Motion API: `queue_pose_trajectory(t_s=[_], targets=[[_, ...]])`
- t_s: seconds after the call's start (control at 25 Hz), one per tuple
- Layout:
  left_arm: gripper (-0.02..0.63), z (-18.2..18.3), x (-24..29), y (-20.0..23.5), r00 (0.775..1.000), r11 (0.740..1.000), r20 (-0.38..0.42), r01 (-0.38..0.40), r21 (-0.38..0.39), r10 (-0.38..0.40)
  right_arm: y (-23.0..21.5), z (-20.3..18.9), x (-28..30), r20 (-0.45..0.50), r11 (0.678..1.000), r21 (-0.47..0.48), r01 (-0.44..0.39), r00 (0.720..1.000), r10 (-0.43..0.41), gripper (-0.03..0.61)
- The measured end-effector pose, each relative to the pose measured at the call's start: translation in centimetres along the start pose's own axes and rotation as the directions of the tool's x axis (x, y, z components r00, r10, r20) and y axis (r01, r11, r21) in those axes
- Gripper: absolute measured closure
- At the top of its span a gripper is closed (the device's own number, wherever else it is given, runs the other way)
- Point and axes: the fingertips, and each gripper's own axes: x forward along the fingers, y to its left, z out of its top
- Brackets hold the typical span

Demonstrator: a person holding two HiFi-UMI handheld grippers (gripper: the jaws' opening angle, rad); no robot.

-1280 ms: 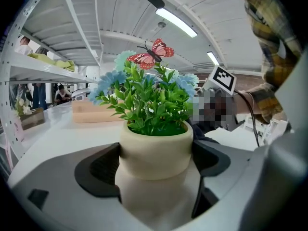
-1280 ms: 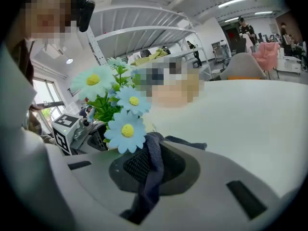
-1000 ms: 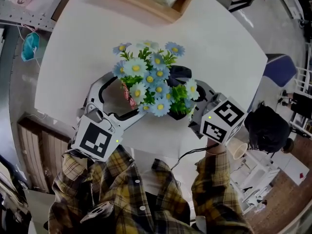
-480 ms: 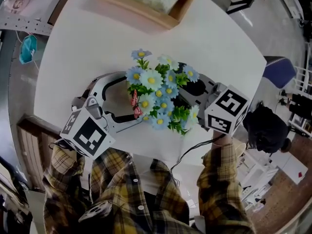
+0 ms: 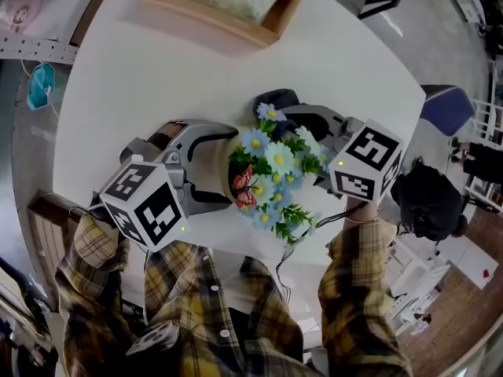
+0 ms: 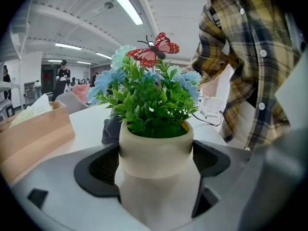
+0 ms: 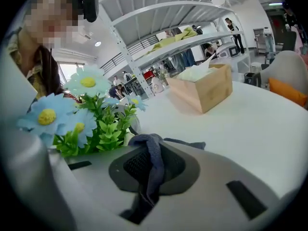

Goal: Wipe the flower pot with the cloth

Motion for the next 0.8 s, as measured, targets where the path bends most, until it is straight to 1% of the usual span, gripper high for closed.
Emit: queue_pose_trajectory(t_s=[0.12,0.24,0.32,0.36,0.44,0.56,0.64,0.68,0.72,0.8], targets=[[0.129,0.1,0.1,-0.1,1.000,1.000,-0.001,0.022,0.011,-0.022,0.0,-0.1,-0.1,0.005,1.000,0.005,0.007,1.000,-0.007,0.563],[0.129,0.2,0.1,-0.2,1.000,1.000,0.006,-0.002,-0.007,0.002,0.0,-0.1,-0.5,0.031,0.999,0.020,0.033,0.999,-0.034,0.563],[0.129,0.1,0.1,-0.3,0.998,0.998,0.024,-0.049,-0.039,0.050,0.0,-0.2,-0.6,0.046,0.998,0.028,0.054,0.997,-0.055,0.563],[0.129,-0.1,0.0,-0.3,0.996,0.994,0.036,-0.084,-0.067,0.087,0.0,-0.3,-0.6,0.053,0.997,0.032,0.066,0.996,-0.068,0.563],[0.129,-0.8,-0.6,-0.5,0.983,0.974,0.048,-0.170,-0.151,0.179,0.0,-0.4,-0.8,0.065,0.995,0.042,0.091,0.994,-0.093,0.563],[0.129,-2.1,-1.6,-1.7,0.952,0.915,0.008,-0.292,-0.278,0.306,0.2,-0.6,-1.2,0.083,0.990,0.063,0.124,0.988,-0.129,0.563],[0.129,-2.5,-2.0,-2.9,0.926,0.867,-0.020,-0.360,-0.345,0.377,0.3,-0.8,-1.5,0.094,0.986,0.074,0.147,0.984,-0.153,0.563],[0.129,-2.5,-2.0,-3.4,0.907,0.835,-0.029,-0.398,-0.380,0.420,0.3,-0.9,-1.5,0.100,0.984,0.081,0.157,0.981,-0.165,0.563],[0.129,-2.5,-2.0,-3.7,0.883,0.795,-0.036,-0.439,-0.418,0.468,0.3,-1.0,-1.6,0.108,0.982,0.089,0.168,0.978,-0.177,0.563],[0.129,-2.0,-1.7,-4.0,0.827,0.709,-0.043,-0.506,-0.491,0.560,0.2,-1.2,-1.7,0.121,0.976,0.108,0.191,0.972,-0.203,0.563]])
